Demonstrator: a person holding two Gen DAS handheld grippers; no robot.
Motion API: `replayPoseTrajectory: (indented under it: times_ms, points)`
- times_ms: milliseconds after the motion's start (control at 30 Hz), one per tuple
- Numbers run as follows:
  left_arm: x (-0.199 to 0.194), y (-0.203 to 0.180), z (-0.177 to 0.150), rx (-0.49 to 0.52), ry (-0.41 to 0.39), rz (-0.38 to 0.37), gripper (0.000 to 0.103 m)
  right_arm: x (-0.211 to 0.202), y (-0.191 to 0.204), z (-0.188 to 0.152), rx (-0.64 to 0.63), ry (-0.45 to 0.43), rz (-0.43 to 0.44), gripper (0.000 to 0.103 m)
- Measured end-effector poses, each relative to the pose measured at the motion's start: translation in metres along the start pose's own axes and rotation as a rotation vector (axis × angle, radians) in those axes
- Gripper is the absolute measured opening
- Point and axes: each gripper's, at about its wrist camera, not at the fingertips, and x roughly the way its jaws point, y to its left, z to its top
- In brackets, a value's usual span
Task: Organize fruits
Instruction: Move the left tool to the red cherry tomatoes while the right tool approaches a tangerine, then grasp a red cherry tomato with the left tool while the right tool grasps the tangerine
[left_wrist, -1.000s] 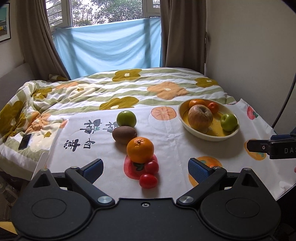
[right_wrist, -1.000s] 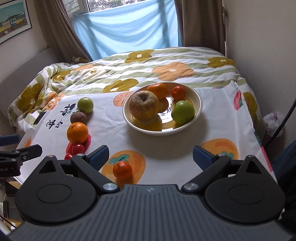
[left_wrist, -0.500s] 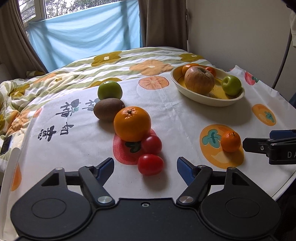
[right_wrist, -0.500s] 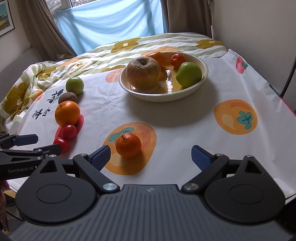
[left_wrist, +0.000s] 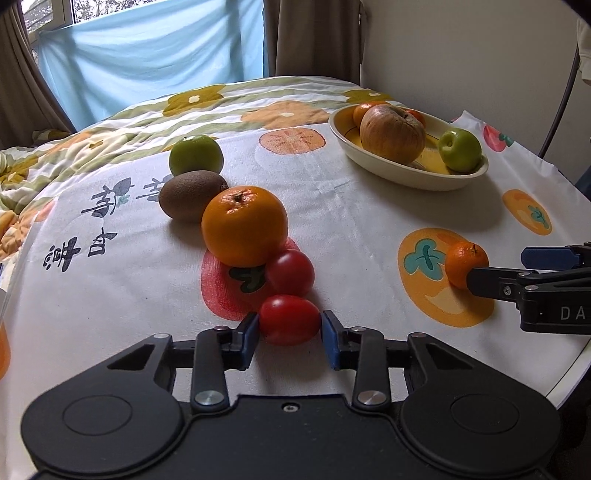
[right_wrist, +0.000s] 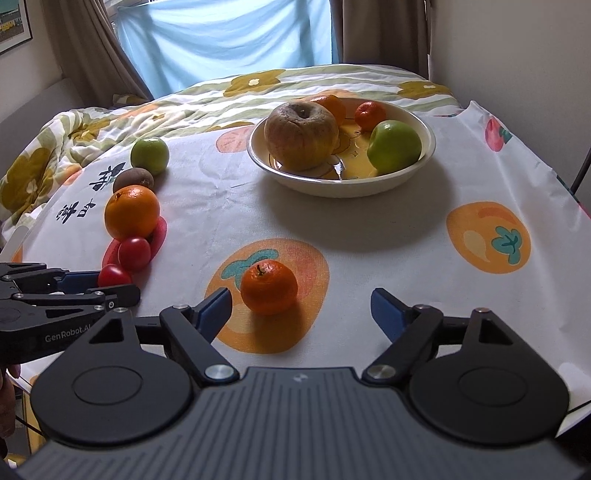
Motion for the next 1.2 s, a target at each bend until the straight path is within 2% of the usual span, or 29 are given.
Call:
replayPoseTrajectory:
  times_ms: [167,233,433,700,767,833,1200]
  points:
    - [-0.002,0.0,-0.003,0.022,-0.001,-0.002,0.039,0.002,0.005,0.002,-0.006,-0.003,-0.001,0.092]
    - [-0.003,0.0,-0.004,0.026,0.001,-0.001,0.039,0.004,0.006,0.003,-0.01,-0.002,0.0,0.087]
    - [-0.007,0.006,-0.008,0.013,0.004,0.003,0.039,0.009,0.011,0.004,-0.026,0.007,0.005,0.079]
    - [-0.012,0.014,-0.013,-0.005,0.007,0.019,0.039,0.012,0.016,0.007,-0.037,-0.001,0.008,0.073]
    - [-0.013,0.016,-0.013,-0.01,0.006,0.021,0.039,0.014,0.017,0.008,-0.042,0.004,0.012,0.069]
    - [-0.015,0.018,-0.013,-0.016,0.004,0.024,0.039,0.017,0.018,0.009,-0.05,0.02,0.031,0.051]
    - [-0.039,0.021,0.001,-0.041,-0.032,0.023,0.039,0.002,0.023,0.018,-0.042,0.0,0.046,0.051]
